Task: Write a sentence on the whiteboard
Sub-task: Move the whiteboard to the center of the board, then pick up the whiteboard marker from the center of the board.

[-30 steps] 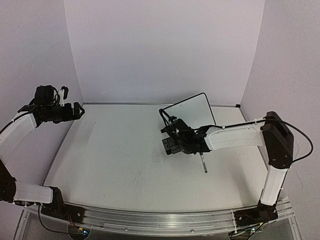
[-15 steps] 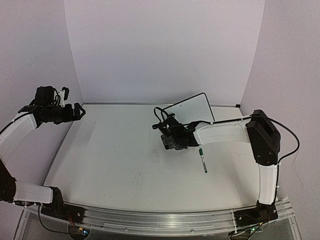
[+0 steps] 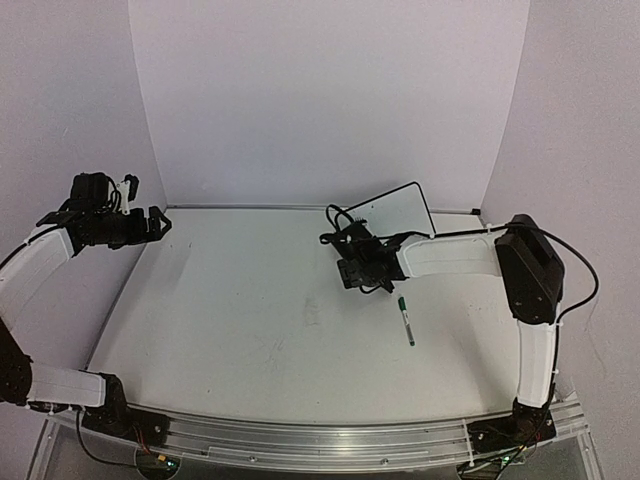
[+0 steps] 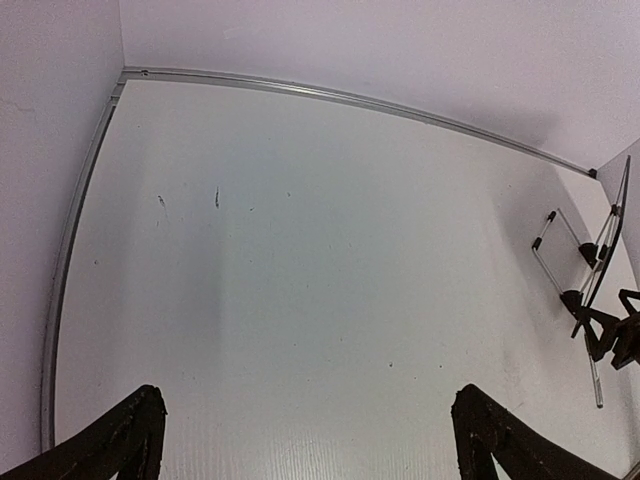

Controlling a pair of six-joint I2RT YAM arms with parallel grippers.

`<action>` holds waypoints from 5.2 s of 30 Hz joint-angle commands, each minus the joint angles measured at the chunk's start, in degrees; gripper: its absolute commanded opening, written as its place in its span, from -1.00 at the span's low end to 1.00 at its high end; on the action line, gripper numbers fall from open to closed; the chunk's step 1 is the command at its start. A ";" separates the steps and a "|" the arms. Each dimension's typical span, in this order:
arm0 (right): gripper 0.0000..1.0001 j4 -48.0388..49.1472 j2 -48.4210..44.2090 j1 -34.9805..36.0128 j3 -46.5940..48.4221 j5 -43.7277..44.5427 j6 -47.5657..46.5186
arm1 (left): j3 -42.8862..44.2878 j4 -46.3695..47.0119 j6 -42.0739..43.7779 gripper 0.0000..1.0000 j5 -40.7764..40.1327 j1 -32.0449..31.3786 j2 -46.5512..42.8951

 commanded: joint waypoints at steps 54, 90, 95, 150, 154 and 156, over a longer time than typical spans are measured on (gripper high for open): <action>-0.86 23.38 -6.93 -18.03 -22.90 -42.91 -25.13 | -0.83 2.54 0.03 0.99 0.53 0.12 -1.09; -0.99 23.36 -11.10 16.10 -26.54 -28.80 -8.22 | -0.95 2.89 -0.49 0.99 1.59 0.14 -0.27; -0.09 22.78 -11.91 16.65 -26.48 -29.28 -6.66 | -0.93 2.89 -0.58 0.99 1.68 0.10 -0.29; -1.00 -4.94 -23.94 -9.57 -31.98 -33.29 5.78 | 4.48 -3.18 4.84 0.89 4.40 -9.92 -1.48; -1.00 -9.25 -33.62 -8.96 -30.78 -34.66 1.95 | 10.99 -9.83 4.10 0.87 6.03 -13.57 -2.93; -1.00 -10.94 -38.92 -7.65 -30.05 -35.38 -0.49 | 12.54 -10.21 1.30 0.85 9.91 -14.96 -3.84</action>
